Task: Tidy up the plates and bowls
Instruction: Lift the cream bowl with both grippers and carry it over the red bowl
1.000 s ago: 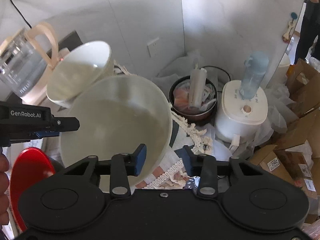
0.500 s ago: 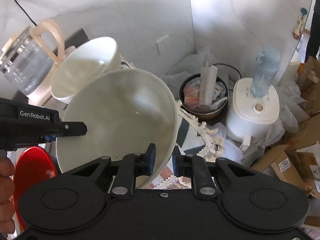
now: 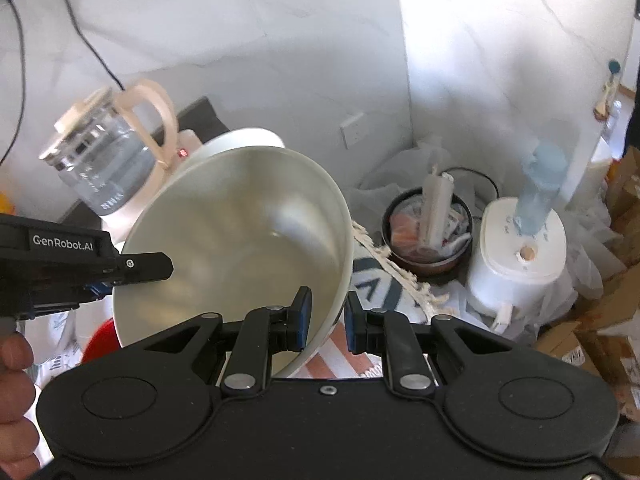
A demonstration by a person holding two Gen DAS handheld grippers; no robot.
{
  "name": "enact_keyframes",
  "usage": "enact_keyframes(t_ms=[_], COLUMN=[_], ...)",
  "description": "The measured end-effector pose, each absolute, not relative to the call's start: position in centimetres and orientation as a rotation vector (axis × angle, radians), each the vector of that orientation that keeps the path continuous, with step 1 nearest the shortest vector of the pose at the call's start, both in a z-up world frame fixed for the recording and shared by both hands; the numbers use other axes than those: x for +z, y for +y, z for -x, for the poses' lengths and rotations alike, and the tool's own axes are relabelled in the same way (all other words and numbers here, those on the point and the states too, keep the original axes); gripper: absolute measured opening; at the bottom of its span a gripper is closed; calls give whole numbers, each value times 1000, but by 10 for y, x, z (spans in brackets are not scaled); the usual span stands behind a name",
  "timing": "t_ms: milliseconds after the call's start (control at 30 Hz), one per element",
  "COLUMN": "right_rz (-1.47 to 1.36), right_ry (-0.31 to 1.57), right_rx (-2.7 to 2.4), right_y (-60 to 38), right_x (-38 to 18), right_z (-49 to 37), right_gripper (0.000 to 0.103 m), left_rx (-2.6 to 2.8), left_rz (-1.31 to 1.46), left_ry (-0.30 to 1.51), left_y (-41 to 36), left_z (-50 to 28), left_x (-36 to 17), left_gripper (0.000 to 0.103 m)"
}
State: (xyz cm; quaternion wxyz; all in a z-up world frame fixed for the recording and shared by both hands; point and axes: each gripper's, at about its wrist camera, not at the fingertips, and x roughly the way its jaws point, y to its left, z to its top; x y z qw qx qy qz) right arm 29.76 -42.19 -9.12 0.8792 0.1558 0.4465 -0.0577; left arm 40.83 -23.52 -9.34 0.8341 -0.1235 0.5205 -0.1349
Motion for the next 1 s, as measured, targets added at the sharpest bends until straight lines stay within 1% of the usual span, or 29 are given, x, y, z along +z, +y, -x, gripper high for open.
enact_keyframes(t_ms=[67, 367, 433, 800, 1000], right_rz=[-313, -264, -263, -225, -198], right_ry=[919, 877, 874, 864, 873], right_rx=[-109, -54, -43, 59, 98], right_y=[-419, -403, -400, -366, -347], right_x=[-85, -65, -64, -58, -58], right_z=[-298, -295, -293, -290, -285], right_gripper=[17, 18, 18, 18, 18], left_rx=[-284, -261, -254, -163, -118], left_rz=[273, 313, 342, 400, 419], left_ry=[1089, 1029, 1027, 1003, 1007], left_y=[-229, -210, -202, -156, -136], left_z=[-406, -396, -393, -368, -356], left_x=[-87, -66, -64, -54, -58], left_gripper=[8, 8, 6, 5, 5])
